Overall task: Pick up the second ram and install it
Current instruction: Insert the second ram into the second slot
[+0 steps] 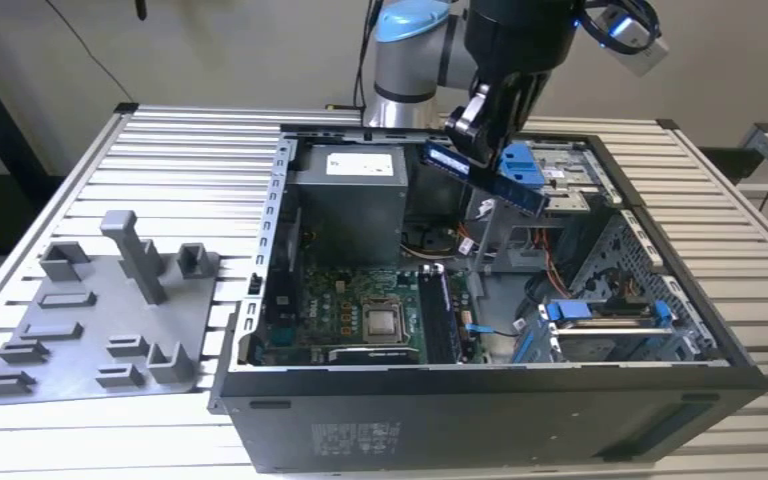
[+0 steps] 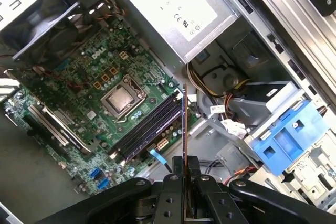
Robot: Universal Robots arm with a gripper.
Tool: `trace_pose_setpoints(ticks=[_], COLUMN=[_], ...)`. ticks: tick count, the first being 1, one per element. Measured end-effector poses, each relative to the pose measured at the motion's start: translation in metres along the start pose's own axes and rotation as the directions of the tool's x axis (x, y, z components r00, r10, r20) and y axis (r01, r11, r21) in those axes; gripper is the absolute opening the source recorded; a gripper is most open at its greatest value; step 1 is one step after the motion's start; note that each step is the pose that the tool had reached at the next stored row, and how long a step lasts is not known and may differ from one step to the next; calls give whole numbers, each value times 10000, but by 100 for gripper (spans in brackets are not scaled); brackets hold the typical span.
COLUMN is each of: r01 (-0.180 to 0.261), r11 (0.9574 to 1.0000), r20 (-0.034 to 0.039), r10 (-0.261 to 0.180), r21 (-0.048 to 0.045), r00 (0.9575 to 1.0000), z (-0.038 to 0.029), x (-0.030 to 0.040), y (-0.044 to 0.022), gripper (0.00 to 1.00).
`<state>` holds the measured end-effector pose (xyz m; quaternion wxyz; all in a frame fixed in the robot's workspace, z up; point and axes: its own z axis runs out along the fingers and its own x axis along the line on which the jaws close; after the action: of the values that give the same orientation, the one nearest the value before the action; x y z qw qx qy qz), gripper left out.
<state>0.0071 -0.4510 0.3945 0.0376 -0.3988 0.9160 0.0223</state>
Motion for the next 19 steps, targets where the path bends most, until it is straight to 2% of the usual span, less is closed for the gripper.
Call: trace_pose_setpoints(ticks=[6,15,19], r01=[-28,-535,-926], r11=[9999,9985,9957], r20=[-164,-173,-170], r10=[26,534,926], r21=[-118,-63,-25], r00=[9999,9984,9956], z=[13,28,38], x=[16,49,53], y=[-17,-46,-50], gripper=[14,14,14])
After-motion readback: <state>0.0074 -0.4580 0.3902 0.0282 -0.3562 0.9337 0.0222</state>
